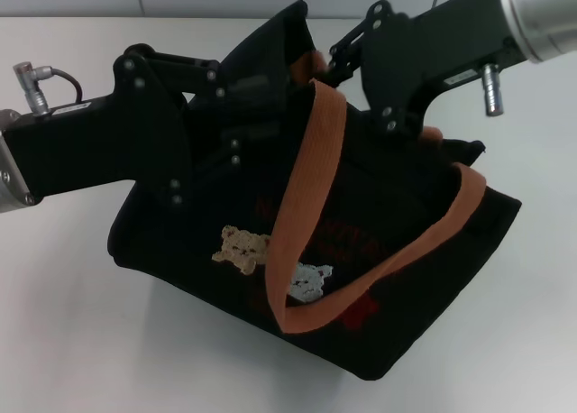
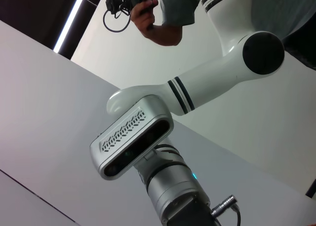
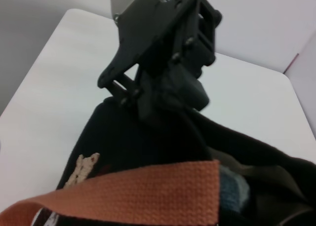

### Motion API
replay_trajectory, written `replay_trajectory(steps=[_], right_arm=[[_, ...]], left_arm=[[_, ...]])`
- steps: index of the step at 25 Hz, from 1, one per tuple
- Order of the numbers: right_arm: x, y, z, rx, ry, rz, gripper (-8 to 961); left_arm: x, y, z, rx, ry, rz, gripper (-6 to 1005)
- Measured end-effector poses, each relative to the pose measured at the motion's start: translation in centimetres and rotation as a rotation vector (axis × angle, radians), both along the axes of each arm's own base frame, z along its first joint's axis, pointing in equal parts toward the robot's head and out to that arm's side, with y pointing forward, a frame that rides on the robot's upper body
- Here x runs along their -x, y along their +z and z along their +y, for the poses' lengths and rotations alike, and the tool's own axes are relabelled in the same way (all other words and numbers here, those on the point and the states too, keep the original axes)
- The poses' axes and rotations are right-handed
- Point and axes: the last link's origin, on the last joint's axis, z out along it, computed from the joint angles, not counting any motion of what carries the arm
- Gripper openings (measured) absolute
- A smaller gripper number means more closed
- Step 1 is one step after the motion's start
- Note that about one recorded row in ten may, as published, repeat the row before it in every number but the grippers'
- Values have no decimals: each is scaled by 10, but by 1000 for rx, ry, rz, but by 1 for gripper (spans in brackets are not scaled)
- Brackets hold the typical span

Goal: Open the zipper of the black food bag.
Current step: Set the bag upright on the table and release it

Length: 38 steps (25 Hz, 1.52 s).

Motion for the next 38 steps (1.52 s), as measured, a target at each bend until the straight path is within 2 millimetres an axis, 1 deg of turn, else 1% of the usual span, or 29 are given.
replay_trajectory(steps=[6,8,13,21,27,33,38], right_arm=[[3,-6,0,-3,24,-2,320],[3,-6,0,-7,34,-1,125],[2,-5,-1,-11,43,-2,-6],[-7,5,-15,-4,63,-21,-2],[-15,19,-27,13,58,0,16],[-19,26,-31,31,49,19,47],[-25,31,-29,34,21,30,73]], left_arm=[[0,0,0,2,0,0,196],[0,0,0,2,0,0,196],[1,0,-1,2,3,0,194],[2,0,-1,-2,7,-2,193],[2,0,0,-4,11,-2,193],[1,1,0,-6,8,-3,193],[1,1,0,-6,4,-3,192]])
